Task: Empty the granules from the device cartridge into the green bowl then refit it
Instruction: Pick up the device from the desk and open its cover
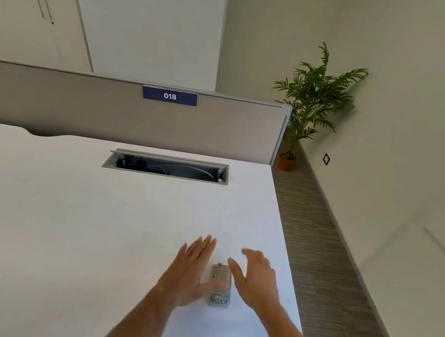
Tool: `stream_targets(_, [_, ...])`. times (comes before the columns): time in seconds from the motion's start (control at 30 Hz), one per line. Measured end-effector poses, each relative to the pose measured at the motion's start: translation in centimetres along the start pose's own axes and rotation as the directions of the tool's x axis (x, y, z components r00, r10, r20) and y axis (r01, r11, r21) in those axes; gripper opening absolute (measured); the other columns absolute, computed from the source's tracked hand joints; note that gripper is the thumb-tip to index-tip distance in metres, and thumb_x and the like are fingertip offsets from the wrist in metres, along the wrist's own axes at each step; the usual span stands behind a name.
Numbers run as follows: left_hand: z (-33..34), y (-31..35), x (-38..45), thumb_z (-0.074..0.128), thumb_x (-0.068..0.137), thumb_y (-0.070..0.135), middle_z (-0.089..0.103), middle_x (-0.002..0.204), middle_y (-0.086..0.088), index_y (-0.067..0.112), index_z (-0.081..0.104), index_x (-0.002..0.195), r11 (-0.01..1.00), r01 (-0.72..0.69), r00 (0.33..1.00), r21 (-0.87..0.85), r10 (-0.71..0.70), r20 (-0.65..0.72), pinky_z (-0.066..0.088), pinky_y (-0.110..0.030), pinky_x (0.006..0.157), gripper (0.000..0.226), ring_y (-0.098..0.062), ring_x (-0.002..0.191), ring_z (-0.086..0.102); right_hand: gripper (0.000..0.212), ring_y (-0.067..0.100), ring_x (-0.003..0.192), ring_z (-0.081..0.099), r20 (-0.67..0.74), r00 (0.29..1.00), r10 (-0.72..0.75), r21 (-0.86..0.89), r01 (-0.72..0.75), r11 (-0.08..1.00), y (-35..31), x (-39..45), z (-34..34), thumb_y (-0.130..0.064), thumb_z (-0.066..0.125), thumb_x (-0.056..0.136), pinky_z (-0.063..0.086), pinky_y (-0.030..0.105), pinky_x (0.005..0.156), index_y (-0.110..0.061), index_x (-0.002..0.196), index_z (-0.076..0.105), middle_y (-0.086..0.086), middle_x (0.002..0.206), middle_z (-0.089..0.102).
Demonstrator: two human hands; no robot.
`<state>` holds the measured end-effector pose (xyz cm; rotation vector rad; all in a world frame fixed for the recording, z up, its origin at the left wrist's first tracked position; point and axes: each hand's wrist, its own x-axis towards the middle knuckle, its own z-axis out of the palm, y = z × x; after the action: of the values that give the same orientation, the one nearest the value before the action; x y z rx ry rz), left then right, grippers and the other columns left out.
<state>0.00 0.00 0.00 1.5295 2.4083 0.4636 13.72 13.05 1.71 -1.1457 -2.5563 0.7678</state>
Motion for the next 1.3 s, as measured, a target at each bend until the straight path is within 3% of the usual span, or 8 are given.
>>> stream_targets(0.07, [0.8, 0.0, -0.2, 0.033, 0.070, 0.095, -0.005, 0.169, 0.005, 0.022, -0.003, 0.158, 0.999, -0.032, 0.993, -0.040, 0.036, 0.110, 0.001, -0.043, 0.127, 0.120, -0.012, 0.154, -0.007, 0.040, 0.016, 0.096, 0.067, 0.066, 0.986, 0.153, 0.175, -0.163, 0.971, 0.3, 0.0, 0.6, -0.051, 0.057, 0.091, 0.052, 0.034, 0.087, -0.015, 0.103, 0.072, -0.003, 0.099, 0.073])
stream_targets(0.13, [2.1, -0.5, -0.3, 0.054, 0.068, 0.089, -0.001, 0.169, 0.007, 0.023, -0.001, 0.158, 0.998, -0.012, 0.987, -0.061, 0.021, 0.158, 0.003, -0.042, 0.127, 0.124, -0.011, 0.154, -0.003, 0.033, 0.014, 0.067, 0.057, 0.148, 0.945, 0.291, 0.333, -0.325, 0.885, 0.3, -0.4, 1.1, -0.041, 0.066, 0.085, 0.050, 0.033, 0.069, -0.010, 0.073, 0.068, -0.005, 0.069, 0.065])
stream_targets(0.23, [3.3, -0.7, 0.1, 0.066, 0.067, 0.080, 0.004, 0.169, 0.006, 0.022, 0.002, 0.158, 0.997, -0.010, 0.986, -0.074, 0.022, 0.165, 0.005, -0.040, 0.127, 0.125, -0.012, 0.154, 0.001, 0.030, 0.013, 0.055, 0.042, 0.237, 0.907, 0.349, 0.459, -0.421, 0.782, 0.5, -0.7, 2.0, -0.032, 0.071, 0.081, 0.036, 0.025, 0.053, -0.017, 0.061, 0.055, -0.002, 0.060, 0.052])
stream_targets(0.6, [3.6, -0.4, 1.3, 0.081, 0.062, 0.067, 0.027, 0.162, 0.008, 0.021, 0.014, 0.157, 0.978, 0.012, 0.992, -0.207, 0.015, 0.129, 0.001, -0.033, 0.126, 0.125, -0.008, 0.150, 0.017, 0.031, 0.017, 0.058, 0.043, 0.398, 0.826, 0.399, 0.486, -0.558, 0.672, 0.1, 0.3, 2.5, -0.017, 0.068, 0.086, 0.035, 0.028, 0.058, -0.011, 0.059, 0.053, 0.003, 0.058, 0.050])
stream_targets(0.8, [3.1, -0.5, 0.9, 0.091, 0.052, 0.060, 0.030, 0.157, 0.015, 0.029, 0.017, 0.155, 0.907, 0.083, 0.984, -0.414, -0.010, 0.177, 0.028, -0.028, 0.119, 0.131, -0.006, 0.143, 0.029, 0.021, 0.023, 0.069, 0.042, 0.434, 0.819, 0.375, 0.524, -0.568, 0.634, -0.4, -0.3, 1.0, -0.016, 0.066, 0.086, 0.033, 0.033, 0.067, -0.008, 0.068, 0.059, 0.011, 0.070, 0.051])
stream_targets(1.0, [2.0, 0.3, 0.3, 0.091, 0.047, 0.061, 0.041, 0.151, 0.021, 0.032, 0.026, 0.152, 0.863, 0.063, 0.996, -0.501, -0.026, 0.080, 0.033, -0.021, 0.113, 0.126, 0.001, 0.135, 0.040, 0.025, 0.013, 0.065, 0.055, 0.418, 0.841, 0.343, 0.571, -0.537, 0.621, -1.6, -1.2, -2.0, -0.018, 0.070, 0.088, 0.041, 0.023, 0.061, 0.004, 0.077, 0.072, 0.003, 0.066, 0.064])
stream_targets(1.13, [1.0, 1.5, -0.3, 0.087, 0.048, 0.069, 0.042, 0.147, 0.026, 0.038, 0.028, 0.149, 0.868, -0.017, 1.000, -0.496, 0.020, 0.000, 0.035, -0.020, 0.113, 0.122, 0.003, 0.132, 0.042, 0.025, 0.022, 0.075, 0.060, 0.305, 0.847, 0.435, 0.745, -0.497, 0.445, -1.7, -1.7, -2.9, -0.029, 0.073, 0.087, 0.045, 0.033, 0.067, -0.005, 0.087, 0.075, 0.010, 0.082, 0.068])
stream_targets(1.3, [0.3, 2.8, -1.0, 0.086, 0.050, 0.069, 0.044, 0.143, 0.028, 0.040, 0.028, 0.149, 0.873, -0.087, 0.996, -0.480, 0.074, -0.045, 0.034, -0.012, 0.108, 0.118, 0.007, 0.128, 0.043, 0.037, 0.030, 0.072, 0.071, 0.488, 0.784, 0.383, 0.761, -0.597, 0.253, -2.0, -1.7, -3.6, -0.033, 0.061, 0.096, 0.054, 0.035, 0.064, 0.001, 0.096, 0.076, 0.020, 0.088, 0.077])
